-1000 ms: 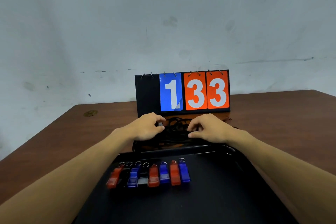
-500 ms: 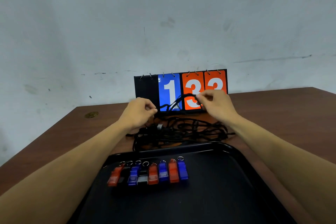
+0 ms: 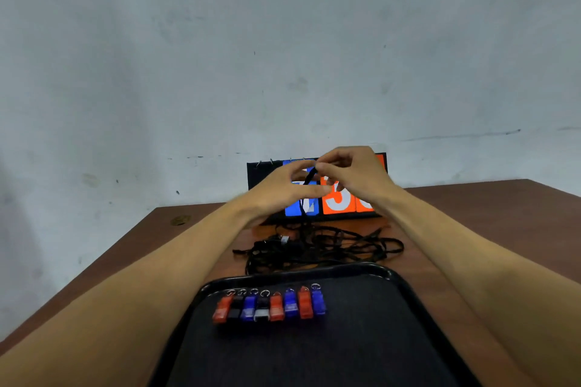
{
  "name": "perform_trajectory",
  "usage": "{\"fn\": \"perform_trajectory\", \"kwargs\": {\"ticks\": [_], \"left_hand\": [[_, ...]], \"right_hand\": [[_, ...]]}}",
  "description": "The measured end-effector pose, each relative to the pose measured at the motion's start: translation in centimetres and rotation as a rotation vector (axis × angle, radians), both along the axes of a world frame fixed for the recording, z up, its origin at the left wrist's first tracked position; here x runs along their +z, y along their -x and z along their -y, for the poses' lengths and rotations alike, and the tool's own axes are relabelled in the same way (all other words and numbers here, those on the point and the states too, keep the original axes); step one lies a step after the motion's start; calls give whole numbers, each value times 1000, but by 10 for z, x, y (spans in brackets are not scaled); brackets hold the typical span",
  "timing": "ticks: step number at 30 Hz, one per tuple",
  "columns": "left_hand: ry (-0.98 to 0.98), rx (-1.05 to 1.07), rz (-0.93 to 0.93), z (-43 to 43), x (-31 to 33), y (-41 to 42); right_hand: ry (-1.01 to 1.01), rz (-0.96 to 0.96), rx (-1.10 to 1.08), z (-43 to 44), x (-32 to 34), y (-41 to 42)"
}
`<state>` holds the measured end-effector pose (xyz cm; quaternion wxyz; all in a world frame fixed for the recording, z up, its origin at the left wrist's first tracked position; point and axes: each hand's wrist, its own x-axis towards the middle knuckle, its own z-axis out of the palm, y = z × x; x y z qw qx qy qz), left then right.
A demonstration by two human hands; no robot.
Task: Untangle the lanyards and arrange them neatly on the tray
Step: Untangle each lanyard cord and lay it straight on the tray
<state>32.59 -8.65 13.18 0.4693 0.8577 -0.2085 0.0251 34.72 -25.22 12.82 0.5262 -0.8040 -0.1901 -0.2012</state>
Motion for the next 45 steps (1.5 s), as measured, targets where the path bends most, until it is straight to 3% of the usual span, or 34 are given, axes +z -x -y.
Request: {"fn": "perform_trajectory", "kwargs": {"ticks": [6,12,18,26,31,37,42,45], "left_hand": [[63,8,54,7,21,30],[-106,6,44,-4,26,56],[-86,59,65,-20,22,75],[266,57,69,7,29,100],[261,117,142,6,26,108],[148,193,164,-32,6,117],[123,272,116,-66,-22,125],[81,276,81,-81,-44,127]], "right_hand": [[-142,21,-18,8,24,35],[-343,49,-107,17,38,63],[-447,-48,-137,26,30,87],[-517,-384,114,-13,-22,113],[-731,-584,370,-48,-41,130],[-440,-727,525,-47,-64,144],[-92,-565,292,-35,-79,140],[3,-474,190,-28,-87,138]]}}
